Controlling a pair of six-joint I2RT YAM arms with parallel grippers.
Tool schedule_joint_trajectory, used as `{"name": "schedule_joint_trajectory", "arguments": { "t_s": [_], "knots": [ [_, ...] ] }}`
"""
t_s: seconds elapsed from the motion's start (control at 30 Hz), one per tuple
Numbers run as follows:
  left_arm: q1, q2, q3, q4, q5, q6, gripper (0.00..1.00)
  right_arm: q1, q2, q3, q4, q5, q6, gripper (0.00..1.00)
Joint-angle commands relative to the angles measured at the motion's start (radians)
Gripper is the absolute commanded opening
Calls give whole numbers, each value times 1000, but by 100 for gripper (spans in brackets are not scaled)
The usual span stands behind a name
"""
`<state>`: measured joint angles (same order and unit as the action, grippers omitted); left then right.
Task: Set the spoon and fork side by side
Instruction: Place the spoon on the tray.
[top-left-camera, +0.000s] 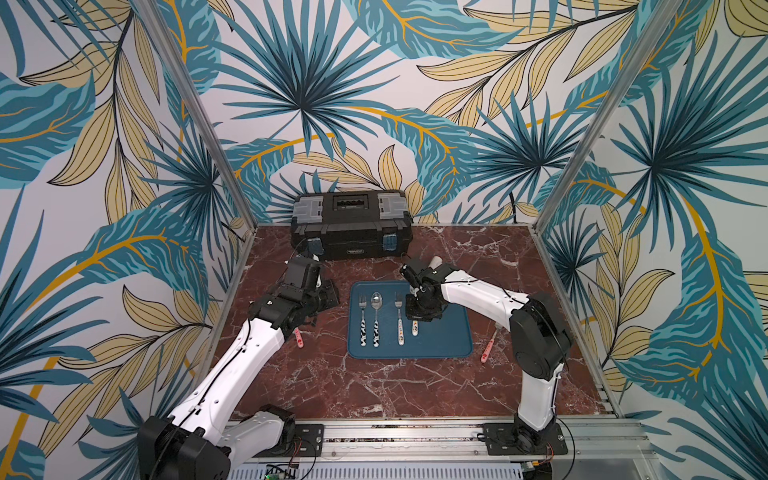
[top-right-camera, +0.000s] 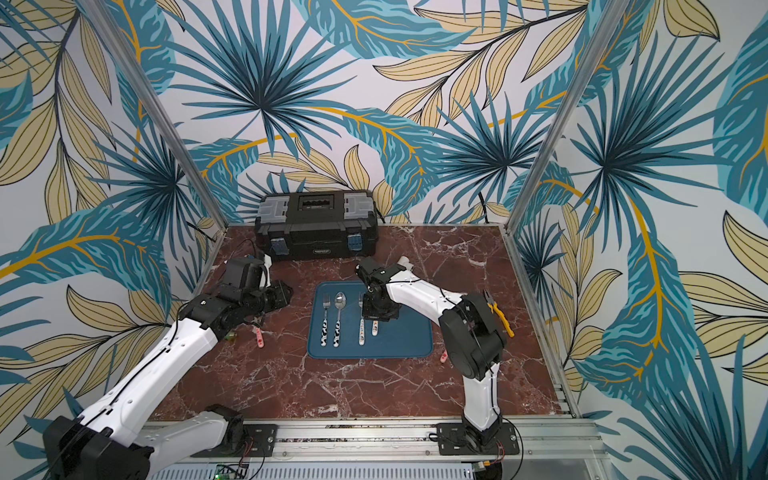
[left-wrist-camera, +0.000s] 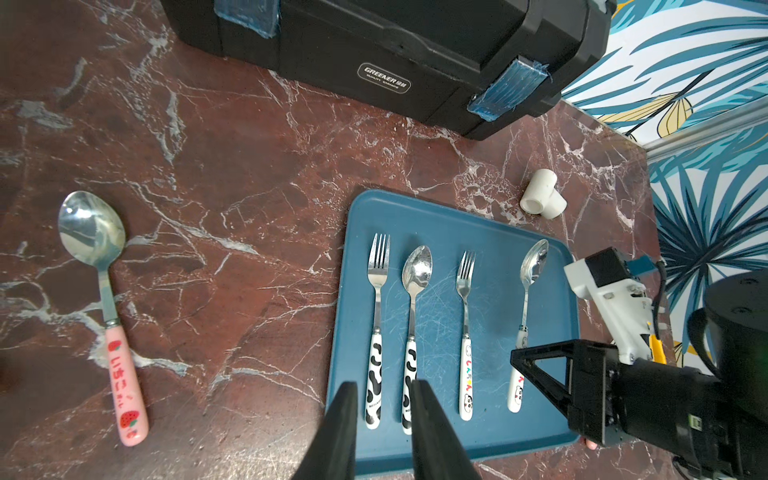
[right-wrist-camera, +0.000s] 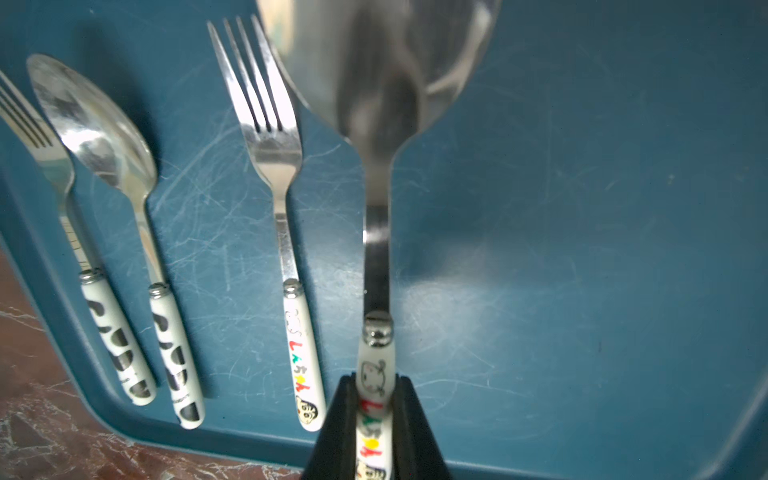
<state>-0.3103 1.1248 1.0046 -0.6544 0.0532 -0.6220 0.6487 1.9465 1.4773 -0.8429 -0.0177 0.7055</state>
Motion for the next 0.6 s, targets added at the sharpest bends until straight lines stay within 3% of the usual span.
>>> {"name": "schedule_joint_trajectory", "arguments": {
  "t_s": [0.0,0.3,0.57],
  "knots": [
    [10,-17,-30,-9,14,15,31,0,42,-3,-38,-15,-27,3],
    [14,-20,-34,-30,19,21,39,0,85,1,-33,-22,-32,4],
    [15,-10,-40,-11,33,11,40,0,94,-6,-25,-21,-39,7]
  ]
}}
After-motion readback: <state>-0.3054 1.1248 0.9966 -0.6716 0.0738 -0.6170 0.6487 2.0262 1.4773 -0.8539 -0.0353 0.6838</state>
